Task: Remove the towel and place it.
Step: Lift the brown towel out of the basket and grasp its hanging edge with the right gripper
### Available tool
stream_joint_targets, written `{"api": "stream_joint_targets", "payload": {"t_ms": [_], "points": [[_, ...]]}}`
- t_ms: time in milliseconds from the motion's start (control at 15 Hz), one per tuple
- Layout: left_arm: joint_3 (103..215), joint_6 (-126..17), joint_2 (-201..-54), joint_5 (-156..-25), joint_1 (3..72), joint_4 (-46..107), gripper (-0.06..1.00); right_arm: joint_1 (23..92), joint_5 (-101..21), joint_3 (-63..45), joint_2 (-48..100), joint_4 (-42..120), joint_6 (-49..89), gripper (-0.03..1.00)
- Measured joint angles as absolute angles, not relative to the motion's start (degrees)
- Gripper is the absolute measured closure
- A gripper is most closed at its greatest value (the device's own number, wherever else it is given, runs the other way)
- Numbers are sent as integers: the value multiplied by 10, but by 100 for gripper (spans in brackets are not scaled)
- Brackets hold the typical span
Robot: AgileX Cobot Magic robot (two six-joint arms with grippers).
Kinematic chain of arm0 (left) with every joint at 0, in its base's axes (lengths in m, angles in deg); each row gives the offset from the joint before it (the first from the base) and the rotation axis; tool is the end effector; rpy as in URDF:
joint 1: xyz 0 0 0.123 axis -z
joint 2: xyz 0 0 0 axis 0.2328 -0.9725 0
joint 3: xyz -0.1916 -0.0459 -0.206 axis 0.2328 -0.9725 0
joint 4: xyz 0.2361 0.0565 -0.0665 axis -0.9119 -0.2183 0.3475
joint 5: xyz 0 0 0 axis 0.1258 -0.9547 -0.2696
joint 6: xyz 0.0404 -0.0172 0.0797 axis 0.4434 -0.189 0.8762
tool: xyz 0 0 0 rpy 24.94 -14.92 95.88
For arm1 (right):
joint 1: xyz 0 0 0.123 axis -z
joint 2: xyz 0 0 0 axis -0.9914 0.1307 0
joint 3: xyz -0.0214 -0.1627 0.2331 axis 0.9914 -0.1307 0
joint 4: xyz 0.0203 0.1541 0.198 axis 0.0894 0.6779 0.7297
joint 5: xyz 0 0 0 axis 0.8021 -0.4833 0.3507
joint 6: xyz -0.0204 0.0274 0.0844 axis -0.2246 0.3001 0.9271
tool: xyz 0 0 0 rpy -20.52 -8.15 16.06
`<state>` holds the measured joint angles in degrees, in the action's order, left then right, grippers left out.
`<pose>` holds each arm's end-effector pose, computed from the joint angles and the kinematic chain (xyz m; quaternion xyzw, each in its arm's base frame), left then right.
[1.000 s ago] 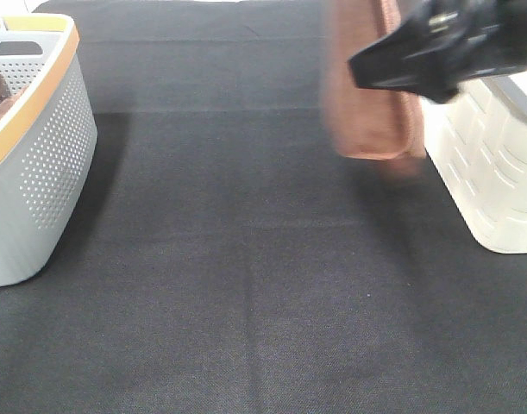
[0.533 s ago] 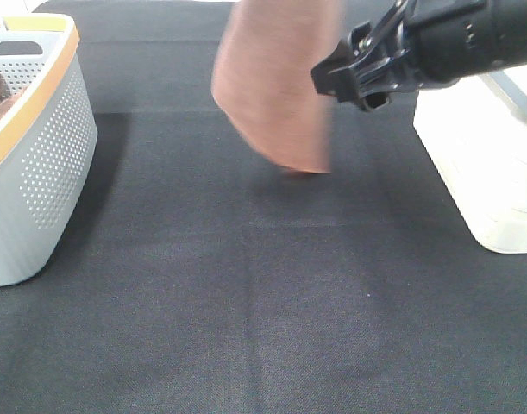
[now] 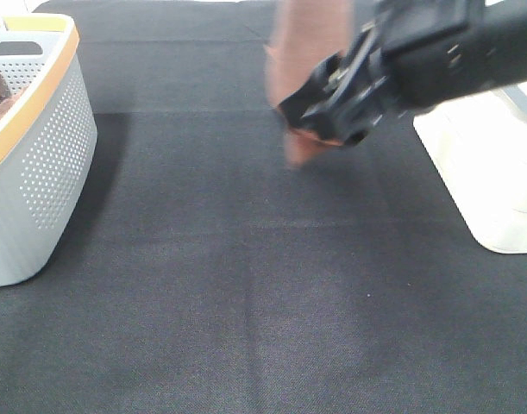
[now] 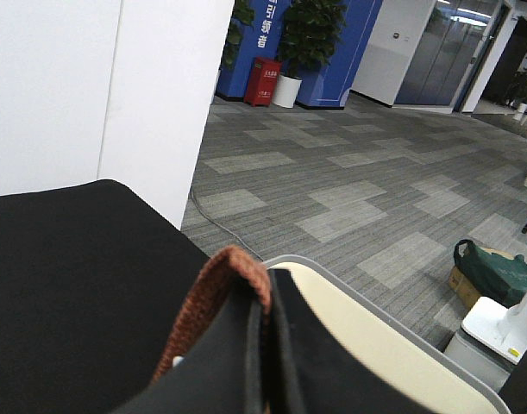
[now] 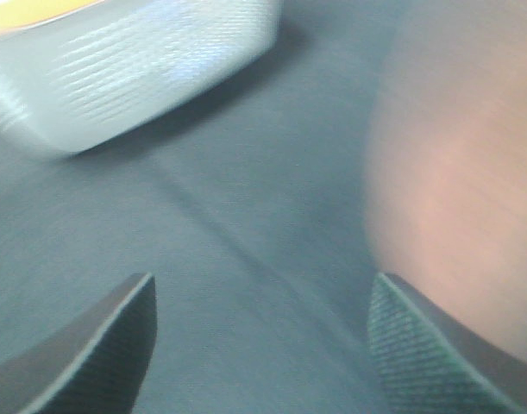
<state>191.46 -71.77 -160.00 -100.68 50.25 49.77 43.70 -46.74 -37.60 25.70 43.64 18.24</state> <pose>0.3504 -0.2772 0.4528 0.1753 0.6895 -0.3527 0.6078 0.2123 0.1778 0.3059 -0.3908 0.7826 0.1367 0.4648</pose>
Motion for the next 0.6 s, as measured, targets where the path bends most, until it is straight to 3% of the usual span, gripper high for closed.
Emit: {"api": "stream_joint_targets", "payload": {"t_ms": [467, 600], "points": [[1915, -765, -1601, -1056, 502, 489, 94, 430, -450, -370, 296, 223, 316, 33], [1915, -794, -1601, -1094, 502, 439, 94, 430, -569, -328, 306, 187, 370, 33]]}}
